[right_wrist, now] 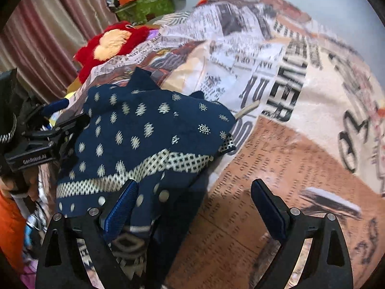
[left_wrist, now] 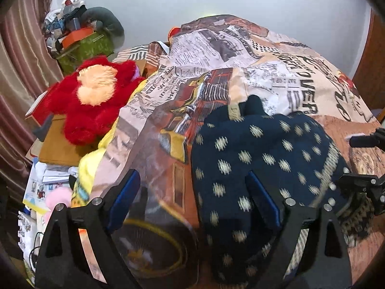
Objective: Fold large clothes
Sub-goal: 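Lower the folded bundle onto the duvet and open both tools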
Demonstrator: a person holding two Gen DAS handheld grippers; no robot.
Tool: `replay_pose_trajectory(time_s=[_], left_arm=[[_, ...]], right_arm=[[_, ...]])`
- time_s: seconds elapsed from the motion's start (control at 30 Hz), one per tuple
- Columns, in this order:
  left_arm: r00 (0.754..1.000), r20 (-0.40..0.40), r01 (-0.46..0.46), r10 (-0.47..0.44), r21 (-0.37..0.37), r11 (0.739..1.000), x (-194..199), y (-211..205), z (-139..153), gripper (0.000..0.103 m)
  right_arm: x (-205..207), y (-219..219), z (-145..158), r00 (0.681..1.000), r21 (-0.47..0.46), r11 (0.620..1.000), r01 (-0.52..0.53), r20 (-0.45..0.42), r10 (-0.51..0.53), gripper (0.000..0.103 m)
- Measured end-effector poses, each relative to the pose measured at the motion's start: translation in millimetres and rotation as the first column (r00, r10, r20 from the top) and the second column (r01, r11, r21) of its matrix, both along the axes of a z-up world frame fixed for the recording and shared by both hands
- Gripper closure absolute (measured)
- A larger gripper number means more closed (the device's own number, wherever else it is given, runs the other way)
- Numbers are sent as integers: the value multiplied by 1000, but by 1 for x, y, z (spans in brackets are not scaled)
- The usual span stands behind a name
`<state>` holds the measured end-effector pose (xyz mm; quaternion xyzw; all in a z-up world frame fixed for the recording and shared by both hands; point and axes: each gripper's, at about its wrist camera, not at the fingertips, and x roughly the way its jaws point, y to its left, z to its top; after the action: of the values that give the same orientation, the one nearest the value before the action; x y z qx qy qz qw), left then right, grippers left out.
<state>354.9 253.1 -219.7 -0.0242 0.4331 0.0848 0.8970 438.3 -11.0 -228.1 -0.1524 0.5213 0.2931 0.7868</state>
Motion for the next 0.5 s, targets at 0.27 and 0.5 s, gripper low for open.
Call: replay_pose_trajectory(time_s=[0.27,0.5], left_arm=[[999,-16,39,-40,-70,997,-38,-25,1,12],[997,-75,17,-28,-144,989,-75,-28,-14,12]], right_arm=[[-54,9,5,992,-20,992,-124,14,124,9],[-74,-23,-3,997,-66,995,-71,-37,69,9]])
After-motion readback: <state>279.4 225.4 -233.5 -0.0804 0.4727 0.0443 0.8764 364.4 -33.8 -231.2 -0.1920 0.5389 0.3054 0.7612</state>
